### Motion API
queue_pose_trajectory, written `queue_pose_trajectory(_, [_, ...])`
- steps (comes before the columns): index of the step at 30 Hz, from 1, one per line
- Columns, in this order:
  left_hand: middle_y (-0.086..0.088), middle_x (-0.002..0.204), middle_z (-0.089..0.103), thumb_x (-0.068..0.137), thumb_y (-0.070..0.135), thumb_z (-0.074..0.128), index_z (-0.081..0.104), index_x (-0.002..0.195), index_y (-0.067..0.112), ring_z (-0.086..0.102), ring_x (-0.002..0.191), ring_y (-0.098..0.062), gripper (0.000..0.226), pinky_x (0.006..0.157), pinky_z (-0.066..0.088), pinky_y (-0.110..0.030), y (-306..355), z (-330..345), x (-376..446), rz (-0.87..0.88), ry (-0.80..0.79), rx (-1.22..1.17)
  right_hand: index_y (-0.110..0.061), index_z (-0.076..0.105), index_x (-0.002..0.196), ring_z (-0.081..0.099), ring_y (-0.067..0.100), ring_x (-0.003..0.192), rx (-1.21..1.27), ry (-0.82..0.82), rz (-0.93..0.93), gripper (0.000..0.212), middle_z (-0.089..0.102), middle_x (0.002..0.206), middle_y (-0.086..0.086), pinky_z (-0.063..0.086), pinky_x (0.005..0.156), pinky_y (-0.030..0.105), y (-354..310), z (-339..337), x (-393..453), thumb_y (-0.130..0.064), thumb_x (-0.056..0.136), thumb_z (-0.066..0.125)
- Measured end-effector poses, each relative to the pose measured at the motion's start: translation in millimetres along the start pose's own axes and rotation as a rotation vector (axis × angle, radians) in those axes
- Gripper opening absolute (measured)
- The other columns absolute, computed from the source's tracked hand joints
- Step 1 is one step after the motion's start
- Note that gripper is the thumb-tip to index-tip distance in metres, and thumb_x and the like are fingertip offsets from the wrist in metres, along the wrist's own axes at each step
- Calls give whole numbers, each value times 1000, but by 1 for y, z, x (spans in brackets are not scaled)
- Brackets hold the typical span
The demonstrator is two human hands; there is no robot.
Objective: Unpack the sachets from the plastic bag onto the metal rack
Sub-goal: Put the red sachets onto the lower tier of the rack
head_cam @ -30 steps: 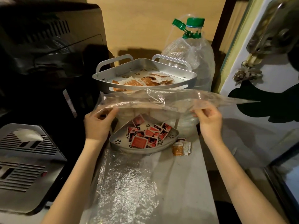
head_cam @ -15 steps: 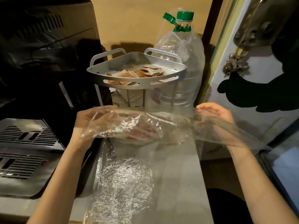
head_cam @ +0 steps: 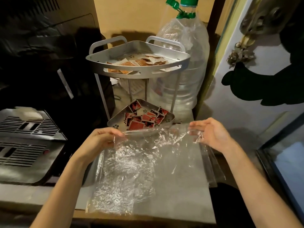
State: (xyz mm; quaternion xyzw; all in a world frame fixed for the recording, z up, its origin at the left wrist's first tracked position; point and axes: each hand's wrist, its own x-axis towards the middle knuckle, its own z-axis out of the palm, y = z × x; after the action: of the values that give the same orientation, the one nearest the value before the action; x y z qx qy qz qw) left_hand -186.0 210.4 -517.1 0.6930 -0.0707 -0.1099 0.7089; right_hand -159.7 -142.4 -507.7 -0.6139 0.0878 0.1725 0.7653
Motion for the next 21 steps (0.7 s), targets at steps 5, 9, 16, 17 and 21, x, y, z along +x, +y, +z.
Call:
queue_pose_trajectory(5, [-6, 96, 74, 75, 29, 43, 74, 80, 9, 66, 94, -20, 37, 83, 51, -29, -13, -5, -10, -217, -105, 290, -14, 64, 103, 68, 16, 75, -519, 37, -42, 24, 70, 86, 6, 55, 66, 27, 13, 7, 14, -3, 82, 64])
queue_pose_trajectory(9, [7, 104, 66, 82, 43, 50, 69, 91, 19, 59, 103, -12, 32, 93, 43, -30, -14, 2, -12, -314, -105, 627, -13, 57, 116, 62, 15, 68, -755, 61, -110, 35, 66, 77, 4, 52, 65, 26, 26, 33, 40, 6, 87, 49])
queue_pose_trajectory(16, [14, 148, 12, 83, 52, 50, 36, 136, 33, 3, 142, -11, 58, 115, 1, -35, -45, 66, -24, 118, 105, 1155, -14, 41, 131, 60, 20, 89, -907, 16, -291, 40, 62, 91, 5, 49, 81, 31, 50, 116, 77, -3, 93, 41])
queue_pose_trajectory(17, [13, 148, 1, 83, 54, 49, 27, 140, 34, -6, 141, -12, 64, 114, -5, -37, -53, 67, -24, 105, 127, 1250, -15, 41, 130, 61, 22, 90, -919, 6, -305, 39, 63, 92, 7, 50, 83, 35, 54, 129, 81, -4, 93, 41])
queue_pose_trajectory(21, [-3, 152, 11, 80, 61, 38, 24, 141, 25, 8, 142, -23, 72, 110, 14, -51, -86, 61, -22, 57, 221, 1478, -10, 48, 121, 59, 20, 95, -911, -52, -375, 30, 64, 103, 9, 47, 86, 31, 68, 174, 87, -4, 93, 42])
